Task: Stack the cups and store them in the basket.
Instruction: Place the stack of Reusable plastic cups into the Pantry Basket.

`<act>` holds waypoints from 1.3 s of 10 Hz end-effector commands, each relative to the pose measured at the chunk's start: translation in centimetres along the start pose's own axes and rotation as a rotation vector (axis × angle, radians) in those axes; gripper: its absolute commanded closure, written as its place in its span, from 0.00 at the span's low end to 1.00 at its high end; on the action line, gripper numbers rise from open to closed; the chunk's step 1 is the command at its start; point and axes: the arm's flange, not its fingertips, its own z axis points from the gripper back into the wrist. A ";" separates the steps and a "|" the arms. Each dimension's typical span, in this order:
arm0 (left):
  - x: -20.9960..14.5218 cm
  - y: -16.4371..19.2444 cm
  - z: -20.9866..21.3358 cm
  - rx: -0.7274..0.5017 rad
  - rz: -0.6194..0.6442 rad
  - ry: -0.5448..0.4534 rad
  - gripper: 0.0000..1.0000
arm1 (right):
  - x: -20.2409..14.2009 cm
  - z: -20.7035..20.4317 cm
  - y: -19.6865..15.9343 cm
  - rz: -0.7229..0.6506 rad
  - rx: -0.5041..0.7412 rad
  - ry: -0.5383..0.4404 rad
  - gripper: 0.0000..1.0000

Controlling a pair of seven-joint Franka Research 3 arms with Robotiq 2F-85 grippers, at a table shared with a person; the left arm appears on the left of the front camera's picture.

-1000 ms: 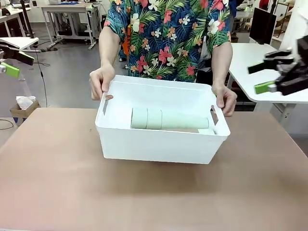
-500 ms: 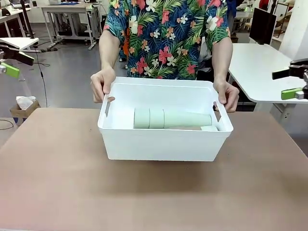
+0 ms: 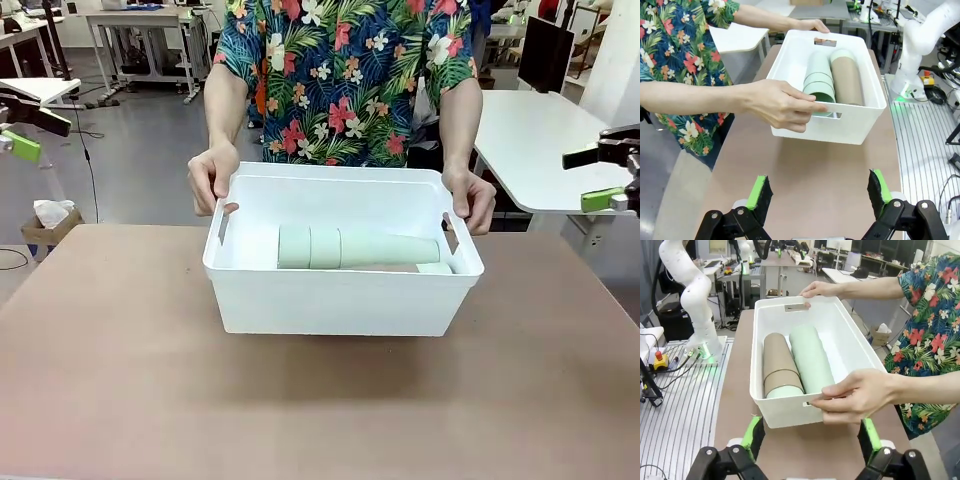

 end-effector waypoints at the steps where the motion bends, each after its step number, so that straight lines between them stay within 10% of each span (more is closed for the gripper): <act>1: 0.3 -0.2 -0.1 -0.004 0.005 -0.007 0.00 | 0.5 0.2 0.1 -0.017 -0.006 -0.009 0.00; 13: 0.3 -0.2 -0.1 -0.004 0.005 -0.007 0.00 | 0.5 0.2 0.1 -0.017 -0.006 -0.009 0.00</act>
